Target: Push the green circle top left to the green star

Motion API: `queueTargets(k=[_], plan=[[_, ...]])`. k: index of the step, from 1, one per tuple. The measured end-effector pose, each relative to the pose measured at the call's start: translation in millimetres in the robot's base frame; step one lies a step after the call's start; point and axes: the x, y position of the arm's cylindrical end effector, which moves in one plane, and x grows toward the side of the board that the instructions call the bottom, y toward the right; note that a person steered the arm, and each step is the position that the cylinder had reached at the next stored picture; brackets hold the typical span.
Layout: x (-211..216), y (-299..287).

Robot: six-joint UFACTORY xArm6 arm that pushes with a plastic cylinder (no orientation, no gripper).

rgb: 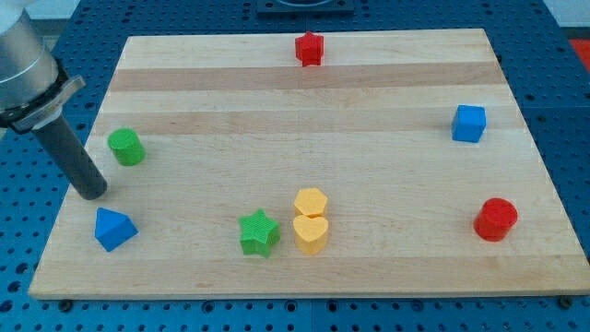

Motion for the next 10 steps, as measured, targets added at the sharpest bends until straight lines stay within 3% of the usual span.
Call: queueTargets(k=[2,4,6,10], plan=[[-16,-15],[-83,-9],[-74,32],[-36,53]])
